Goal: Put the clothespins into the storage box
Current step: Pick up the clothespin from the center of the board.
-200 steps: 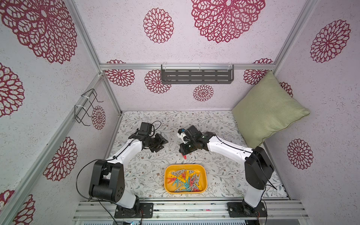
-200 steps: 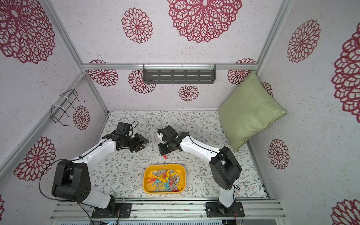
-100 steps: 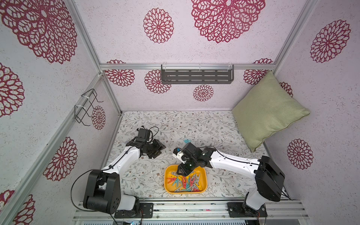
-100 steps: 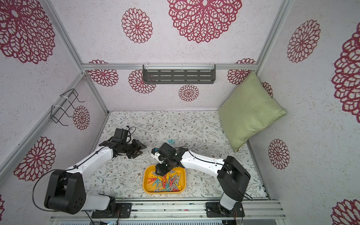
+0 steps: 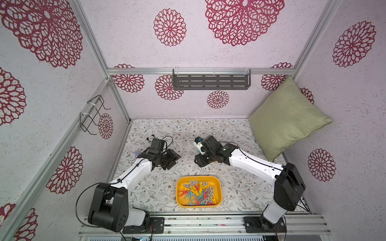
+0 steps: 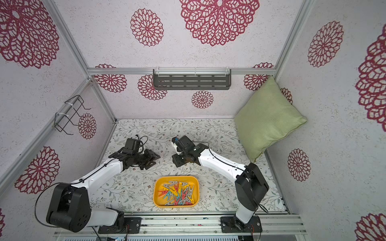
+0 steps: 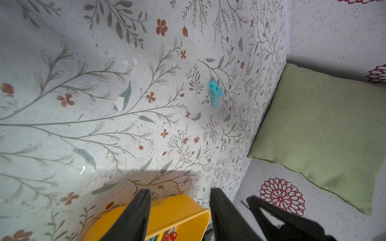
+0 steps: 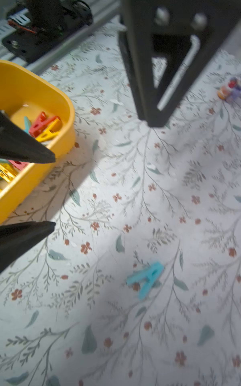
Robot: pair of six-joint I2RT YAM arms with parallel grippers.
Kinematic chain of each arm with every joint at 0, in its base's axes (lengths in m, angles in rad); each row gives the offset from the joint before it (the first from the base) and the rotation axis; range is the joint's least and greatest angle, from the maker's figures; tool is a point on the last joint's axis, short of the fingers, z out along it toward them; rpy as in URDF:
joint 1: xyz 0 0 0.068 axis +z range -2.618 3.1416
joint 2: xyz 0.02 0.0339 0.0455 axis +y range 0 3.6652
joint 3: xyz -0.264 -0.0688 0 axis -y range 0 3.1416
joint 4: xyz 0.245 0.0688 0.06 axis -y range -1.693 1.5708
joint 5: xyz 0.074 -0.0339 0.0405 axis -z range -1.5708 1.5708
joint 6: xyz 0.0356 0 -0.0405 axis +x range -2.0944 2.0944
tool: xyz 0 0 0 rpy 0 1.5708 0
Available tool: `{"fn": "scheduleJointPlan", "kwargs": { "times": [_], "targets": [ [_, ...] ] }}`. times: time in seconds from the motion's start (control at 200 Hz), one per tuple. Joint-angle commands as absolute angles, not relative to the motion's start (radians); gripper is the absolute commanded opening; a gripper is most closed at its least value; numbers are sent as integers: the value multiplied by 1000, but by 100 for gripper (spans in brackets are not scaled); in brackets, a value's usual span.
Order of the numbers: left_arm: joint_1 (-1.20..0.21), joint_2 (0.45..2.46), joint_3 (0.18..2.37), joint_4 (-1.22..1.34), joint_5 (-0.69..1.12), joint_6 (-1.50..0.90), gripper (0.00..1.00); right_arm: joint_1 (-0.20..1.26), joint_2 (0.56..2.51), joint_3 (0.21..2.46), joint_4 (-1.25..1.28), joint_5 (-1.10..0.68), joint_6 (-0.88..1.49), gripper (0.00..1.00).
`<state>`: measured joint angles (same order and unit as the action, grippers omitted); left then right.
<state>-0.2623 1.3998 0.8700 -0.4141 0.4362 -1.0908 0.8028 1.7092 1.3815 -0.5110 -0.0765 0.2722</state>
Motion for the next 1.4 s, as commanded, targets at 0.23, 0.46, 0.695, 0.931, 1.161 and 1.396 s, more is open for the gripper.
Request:
{"fn": "scheduleJointPlan", "kwargs": {
  "times": [0.23,0.46,0.695,0.931,1.161,1.396],
  "targets": [
    [-268,1473,931,-350,451,-1095,53,670,1988,1594,-649,-39,159,53],
    [-250,1503,952,-355,462,-1086,53,654,2125,1681,-686,-39,110,55],
    [-230,1532,976,-370,479,-1074,53,647,2221,1770,-717,-25,103,56],
    [-224,1563,1020,-403,486,-1052,52,643,2300,1865,-750,-24,101,55],
    [-219,1569,1034,-416,489,-1044,52,643,2341,1935,-772,-59,106,33],
    [-216,1558,1031,-419,489,-1039,52,644,2283,1922,-754,-105,129,9]
  ]
}}
